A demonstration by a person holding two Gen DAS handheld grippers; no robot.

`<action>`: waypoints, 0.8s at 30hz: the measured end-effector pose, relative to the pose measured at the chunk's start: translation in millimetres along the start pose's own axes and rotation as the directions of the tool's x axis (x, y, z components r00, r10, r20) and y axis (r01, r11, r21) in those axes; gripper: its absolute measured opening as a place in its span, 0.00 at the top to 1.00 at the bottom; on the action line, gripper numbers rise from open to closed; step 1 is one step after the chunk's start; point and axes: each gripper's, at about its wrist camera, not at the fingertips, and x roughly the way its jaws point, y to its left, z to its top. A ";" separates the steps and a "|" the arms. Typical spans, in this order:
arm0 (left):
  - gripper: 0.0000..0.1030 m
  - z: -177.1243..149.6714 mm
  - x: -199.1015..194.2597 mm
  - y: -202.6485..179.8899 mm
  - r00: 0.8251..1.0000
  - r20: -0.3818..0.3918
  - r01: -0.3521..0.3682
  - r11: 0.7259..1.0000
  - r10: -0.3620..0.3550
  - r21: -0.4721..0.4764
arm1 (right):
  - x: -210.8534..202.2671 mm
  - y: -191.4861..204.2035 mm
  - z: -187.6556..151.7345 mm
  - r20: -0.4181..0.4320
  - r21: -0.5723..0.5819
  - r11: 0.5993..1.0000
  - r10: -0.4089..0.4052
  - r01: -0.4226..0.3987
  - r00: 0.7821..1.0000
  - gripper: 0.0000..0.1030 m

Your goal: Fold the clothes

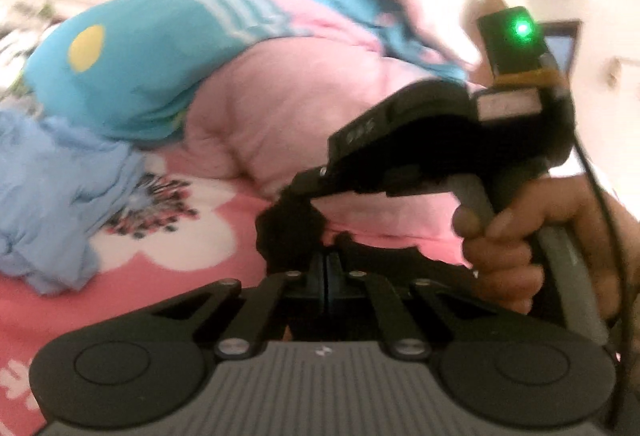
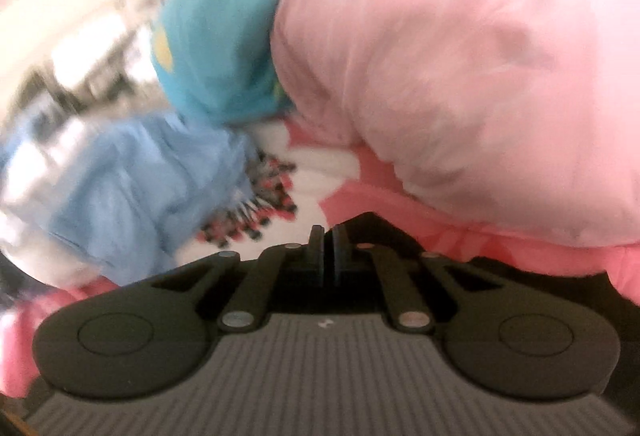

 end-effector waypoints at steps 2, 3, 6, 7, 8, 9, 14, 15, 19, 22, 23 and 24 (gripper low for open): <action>0.98 -5.6 0.0 -11.5 1.000 -0.004 0.024 0.999 -0.024 0.048 | -18.2 -11.6 -4.3 0.038 0.050 0.998 0.026 -0.028 0.999 0.98; 0.98 -8.3 0.7 -16.6 0.999 -0.011 0.035 0.997 -0.034 0.067 | -27.1 -18.1 -8.0 0.055 0.072 0.997 0.035 -0.039 0.998 0.98; 0.98 -15.1 2.7 -27.8 0.998 -0.030 0.062 0.993 -0.059 0.104 | -51.5 -41.7 -26.6 0.103 0.117 0.991 0.045 -0.057 0.994 0.98; 0.98 -16.7 2.0 -30.2 0.997 -0.034 0.068 0.991 -0.065 0.116 | -56.5 -50.3 -33.8 0.110 0.137 0.989 0.045 -0.060 0.993 0.98; 0.98 -18.0 1.8 -32.0 0.997 -0.038 0.073 0.989 -0.069 0.125 | -60.0 -59.2 -41.7 0.113 0.163 0.985 0.042 -0.060 0.993 0.98; 0.97 -19.0 2.1 -32.6 0.996 -0.042 0.077 0.989 -0.072 0.129 | -62.6 -68.4 -49.5 0.113 0.191 0.980 0.040 -0.061 0.993 0.98; 0.97 -23.4 5.2 -35.4 0.994 -0.069 0.096 0.985 -0.087 0.141 | -63.9 -112.7 -86.4 0.096 0.363 0.929 0.045 -0.077 0.994 0.98; 0.97 -24.1 5.8 -35.9 0.993 -0.075 0.099 0.985 -0.089 0.144 | -63.8 -120.2 -93.0 0.095 0.396 0.914 0.048 -0.082 0.994 0.98; 0.97 -26.8 7.4 -39.1 0.990 -0.097 0.114 0.980 -0.099 0.162 | -60.3 -143.4 -110.5 0.111 0.522 0.842 0.089 -0.134 0.990 0.97; 0.97 -28.8 10.5 -39.7 0.986 -0.129 0.122 0.978 -0.101 0.167 | -56.5 -150.1 -117.3 0.108 0.572 0.809 0.095 -0.140 0.990 0.95; 0.94 -29.2 12.5 -39.0 0.983 -0.147 0.130 0.978 -0.106 0.165 | -56.2 -151.0 -118.6 0.102 0.586 0.798 0.096 -0.138 0.990 0.95; 0.89 -29.8 13.7 -38.7 0.980 -0.166 0.139 0.977 -0.112 0.163 | -57.1 -151.8 -120.0 0.098 0.602 0.786 0.102 -0.141 0.990 0.94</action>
